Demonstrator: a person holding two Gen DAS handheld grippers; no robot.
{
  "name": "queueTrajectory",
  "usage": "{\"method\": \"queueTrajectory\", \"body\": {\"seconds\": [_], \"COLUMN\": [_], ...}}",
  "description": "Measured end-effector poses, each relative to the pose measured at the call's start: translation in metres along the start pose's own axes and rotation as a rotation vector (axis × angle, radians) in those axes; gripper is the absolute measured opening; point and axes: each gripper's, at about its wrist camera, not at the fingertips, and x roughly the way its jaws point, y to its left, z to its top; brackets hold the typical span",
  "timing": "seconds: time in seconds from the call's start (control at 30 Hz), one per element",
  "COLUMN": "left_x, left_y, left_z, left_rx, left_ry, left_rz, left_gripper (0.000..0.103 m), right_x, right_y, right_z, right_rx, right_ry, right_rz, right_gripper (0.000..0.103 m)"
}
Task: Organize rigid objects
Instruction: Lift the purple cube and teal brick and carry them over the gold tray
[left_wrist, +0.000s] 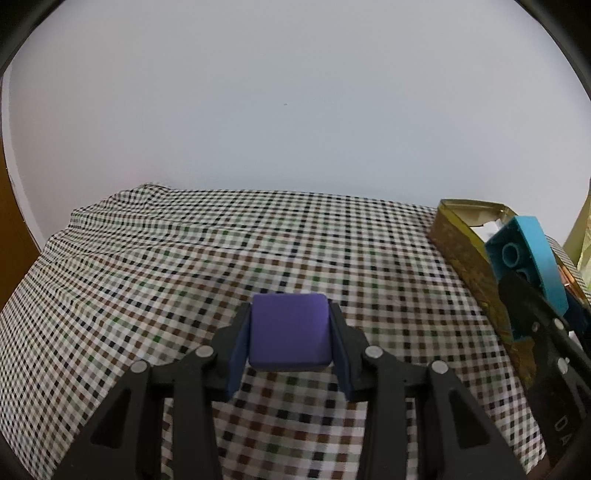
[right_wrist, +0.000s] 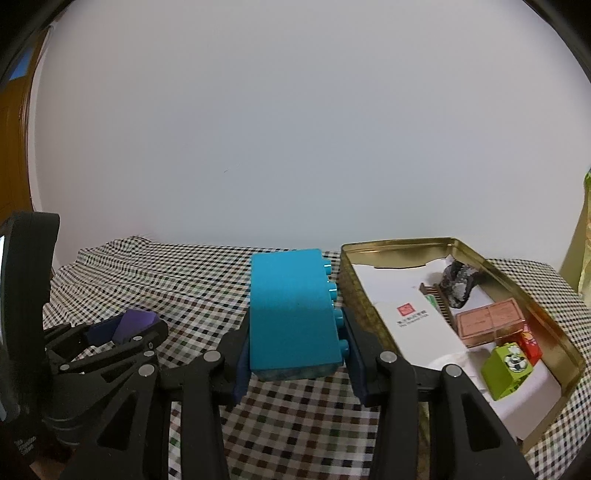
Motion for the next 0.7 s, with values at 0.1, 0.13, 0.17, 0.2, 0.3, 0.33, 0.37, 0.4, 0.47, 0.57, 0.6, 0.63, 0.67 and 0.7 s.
{"method": "queueTrajectory", "body": {"seconds": [0.1,0.13,0.17,0.2,0.3,0.33,0.37,0.4,0.47,0.57,0.6,0.63,0.67,0.7], "left_x": [-0.002,-0.003,-0.003,-0.004,-0.005,-0.005,-0.006,-0.007,-0.009,-0.010,-0.012,-0.012,-0.012,-0.012], "left_y": [-0.008,-0.010,-0.011,-0.013,-0.020,-0.024,-0.027,-0.030,-0.037,-0.047,-0.051,-0.054,-0.059,-0.063], "left_z": [0.000,-0.001,-0.002,-0.002,-0.005,-0.006,-0.007,-0.008,-0.009,-0.010,-0.011,-0.011,-0.011,-0.011], "left_rx": [0.007,0.007,0.004,0.002,0.008,0.011,0.014,0.017,0.026,0.042,0.045,0.048,0.053,0.059], "left_ry": [-0.002,-0.005,-0.008,-0.010,-0.005,-0.006,-0.009,-0.014,-0.018,-0.023,-0.025,-0.026,-0.027,-0.027], "left_rz": [-0.002,-0.001,-0.001,-0.002,-0.017,-0.023,-0.027,-0.032,-0.042,-0.060,-0.065,-0.068,-0.072,-0.077], "left_gripper": [0.039,0.039,0.039,0.039,0.039,0.039,0.039,0.039,0.039,0.039,0.039,0.039,0.039,0.039], "right_x": [-0.005,-0.007,-0.009,-0.010,-0.015,-0.018,-0.019,-0.021,-0.024,-0.027,-0.027,-0.028,-0.027,-0.028], "right_y": [-0.005,-0.007,-0.009,-0.012,-0.019,-0.022,-0.025,-0.028,-0.032,-0.038,-0.040,-0.042,-0.044,-0.046], "right_z": [-0.001,-0.001,-0.002,-0.002,-0.003,-0.003,-0.002,-0.003,-0.003,-0.004,-0.004,-0.004,-0.004,-0.004], "right_rx": [-0.005,-0.004,-0.002,0.001,0.004,0.002,0.001,0.000,0.001,0.008,0.011,0.013,0.014,0.015], "right_ry": [-0.009,-0.012,-0.013,-0.015,-0.026,-0.031,-0.035,-0.039,-0.042,-0.045,-0.045,-0.046,-0.046,-0.047], "right_rz": [-0.011,-0.015,-0.018,-0.023,-0.042,-0.050,-0.056,-0.065,-0.075,-0.088,-0.091,-0.094,-0.096,-0.099], "right_gripper": [0.046,0.046,0.046,0.046,0.046,0.046,0.046,0.046,0.046,0.046,0.046,0.046,0.046,0.046]}}
